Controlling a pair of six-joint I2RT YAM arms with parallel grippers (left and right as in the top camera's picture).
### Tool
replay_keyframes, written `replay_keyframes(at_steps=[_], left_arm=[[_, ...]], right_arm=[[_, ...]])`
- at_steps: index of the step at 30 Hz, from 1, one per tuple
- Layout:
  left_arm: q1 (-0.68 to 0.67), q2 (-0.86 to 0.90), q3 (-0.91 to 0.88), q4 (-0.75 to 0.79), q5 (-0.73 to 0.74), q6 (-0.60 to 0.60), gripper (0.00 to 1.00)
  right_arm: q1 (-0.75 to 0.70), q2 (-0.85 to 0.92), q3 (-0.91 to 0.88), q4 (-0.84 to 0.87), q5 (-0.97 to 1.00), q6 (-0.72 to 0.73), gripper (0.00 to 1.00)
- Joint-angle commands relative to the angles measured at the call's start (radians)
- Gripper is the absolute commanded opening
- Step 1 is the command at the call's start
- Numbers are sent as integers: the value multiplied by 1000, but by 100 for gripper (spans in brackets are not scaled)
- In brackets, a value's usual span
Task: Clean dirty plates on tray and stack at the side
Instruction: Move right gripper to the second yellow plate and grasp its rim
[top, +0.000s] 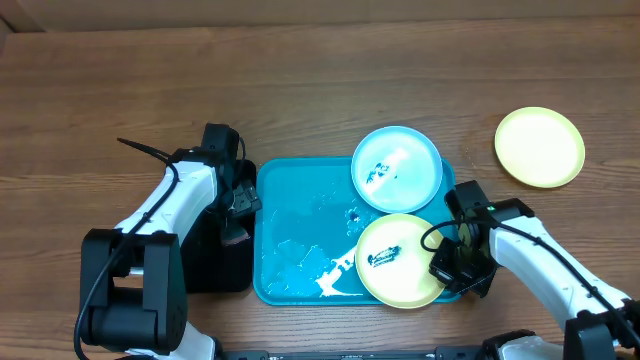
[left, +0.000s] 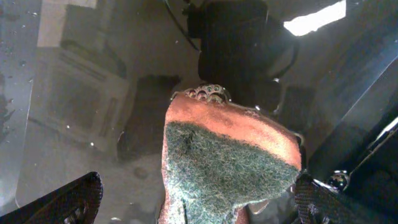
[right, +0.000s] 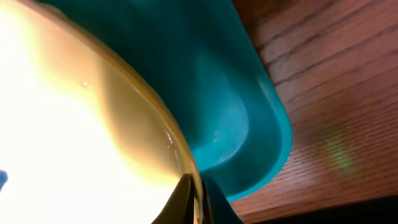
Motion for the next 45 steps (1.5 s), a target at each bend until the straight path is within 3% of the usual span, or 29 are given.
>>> replay_keyframes(at_steps=[1, 5, 15, 22, 32, 33, 34, 38, 39, 45], left_arm=[[-9, -15, 3, -6, 24, 14, 100], [-9, -15, 3, -3, 24, 14, 100], [-9, -15, 3, -3, 24, 14, 100], [-9, -15, 3, 0, 29, 14, 100], [-9, -15, 3, -8, 36, 14, 100], [-9, -15, 3, -8, 36, 14, 97], [-9, -15, 3, -12, 36, 14, 87], [-9, -15, 3, -27, 37, 14, 17], [-9, -15, 3, -30, 44, 14, 4], [-9, -16, 10, -34, 129, 68, 4]], right_arm=[[2, 2, -4, 2, 55, -31, 4], [37, 2, -4, 14, 33, -96, 4], [290, 2, 5, 59, 31, -52, 4], [289, 21, 85, 200, 59, -127, 4], [291, 193, 210, 243, 177, -299, 4], [294, 206, 217, 241, 178, -311, 4], [296, 217, 221, 241, 177, -317, 4], [300, 230, 225, 242, 172, -316, 4], [301, 230, 225, 243, 167, -316, 4], [309, 230, 226, 246, 152, -322, 4]])
